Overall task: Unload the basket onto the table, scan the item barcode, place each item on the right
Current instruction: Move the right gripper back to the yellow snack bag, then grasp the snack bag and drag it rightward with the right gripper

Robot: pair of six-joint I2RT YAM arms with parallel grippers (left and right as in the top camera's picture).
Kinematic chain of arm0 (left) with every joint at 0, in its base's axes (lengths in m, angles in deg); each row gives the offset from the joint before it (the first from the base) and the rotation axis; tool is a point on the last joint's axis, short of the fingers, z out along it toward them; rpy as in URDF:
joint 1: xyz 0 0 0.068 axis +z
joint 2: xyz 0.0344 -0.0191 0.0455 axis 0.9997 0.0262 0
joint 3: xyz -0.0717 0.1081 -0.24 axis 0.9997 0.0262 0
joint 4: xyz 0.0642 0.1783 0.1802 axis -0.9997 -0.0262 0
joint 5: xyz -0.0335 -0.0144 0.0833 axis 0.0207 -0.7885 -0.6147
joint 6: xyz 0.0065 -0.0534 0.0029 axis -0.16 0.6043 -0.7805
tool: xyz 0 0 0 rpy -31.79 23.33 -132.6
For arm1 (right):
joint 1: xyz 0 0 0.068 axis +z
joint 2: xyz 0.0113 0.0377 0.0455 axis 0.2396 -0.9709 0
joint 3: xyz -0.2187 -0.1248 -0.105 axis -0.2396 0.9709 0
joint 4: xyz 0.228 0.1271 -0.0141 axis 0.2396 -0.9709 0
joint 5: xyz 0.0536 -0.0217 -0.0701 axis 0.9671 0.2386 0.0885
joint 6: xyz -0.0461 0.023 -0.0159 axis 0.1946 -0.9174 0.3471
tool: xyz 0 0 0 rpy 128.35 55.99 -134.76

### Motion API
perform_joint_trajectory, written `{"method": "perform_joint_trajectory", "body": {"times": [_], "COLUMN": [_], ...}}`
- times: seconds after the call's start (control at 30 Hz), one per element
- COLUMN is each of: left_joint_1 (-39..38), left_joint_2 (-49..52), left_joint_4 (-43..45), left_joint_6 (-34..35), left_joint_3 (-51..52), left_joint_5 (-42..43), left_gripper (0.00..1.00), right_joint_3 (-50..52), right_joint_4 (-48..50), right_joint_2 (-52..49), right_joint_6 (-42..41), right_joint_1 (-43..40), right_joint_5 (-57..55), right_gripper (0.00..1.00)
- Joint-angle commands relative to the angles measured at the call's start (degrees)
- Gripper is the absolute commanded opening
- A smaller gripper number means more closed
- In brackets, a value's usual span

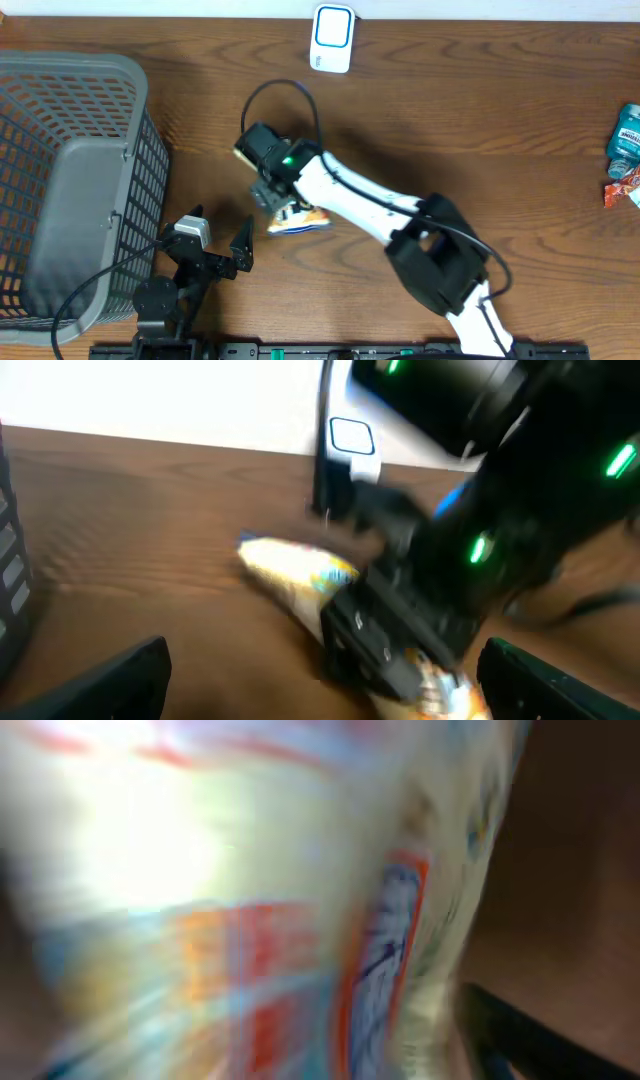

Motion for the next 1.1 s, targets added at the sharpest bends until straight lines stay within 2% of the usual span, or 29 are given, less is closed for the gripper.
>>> {"method": "perform_joint_trajectory", "body": {"times": [0.0,0.17,0.2,0.27,0.33,0.5,0.57,0.73,0.8,0.87,0.9,1.07], "left_joint_1": [0.20,0.20,0.20,0.20,0.20,0.20,0.20,0.20,0.20,0.20,0.20,0.20], "left_joint_2": [-0.15,-0.15,-0.15,-0.15,-0.15,-0.15,-0.15,-0.15,-0.15,-0.15,-0.15,-0.15], "left_joint_4": [-1.29,-1.29,-1.29,-1.29,-1.29,-1.29,-1.29,-1.29,-1.29,-1.29,-1.29,-1.29], "left_joint_6": [0.31,0.31,0.31,0.31,0.31,0.31,0.31,0.31,0.31,0.31,0.31,0.31], "left_joint_3": [1.07,1.07,1.07,1.07,1.07,1.07,1.07,1.07,1.07,1.07,1.07,1.07], "left_joint_5": [0.13,0.13,0.13,0.13,0.13,0.13,0.13,0.13,0.13,0.13,0.13,0.13], "left_gripper": [0.98,0.98,0.98,0.98,0.98,0.98,0.98,0.98,0.98,0.98,0.98,0.98], "right_joint_3": [0.07,-0.79,-1.20,-1.95,-2.14,-2.14,-2.01,-1.33,-1.33,-1.33,-0.76,3.45], "right_joint_4": [-2.32,-7.15,-8.74,-12.20,-14.80,-23.69,-27.26,-34.67,-40.57,-49.70,-51.49,-51.52], "right_joint_2": [-1.44,0.09,0.66,2.23,4.15,7.15,7.13,7.04,7.06,7.06,7.15,9.42], "right_joint_6": [-2.93,-3.54,-3.52,-3.06,1.33,26.40,33.68,47.89,58.07,71.76,75.58,77.72], "right_joint_1": [-0.09,-2.75,-3.89,-6.93,-10.82,-23.56,-27.78,-36.28,-38.40,-40.15,-40.83,-42.12], "right_joint_5": [-3.26,0.98,3.56,10.03,19.96,55.65,63.39,70.93,73.61,77.13,78.01,77.11], "right_gripper": [0.52,0.06,0.01,0.01,0.01,0.01,0.01,0.01,0.01,0.01,0.01,0.01]}}
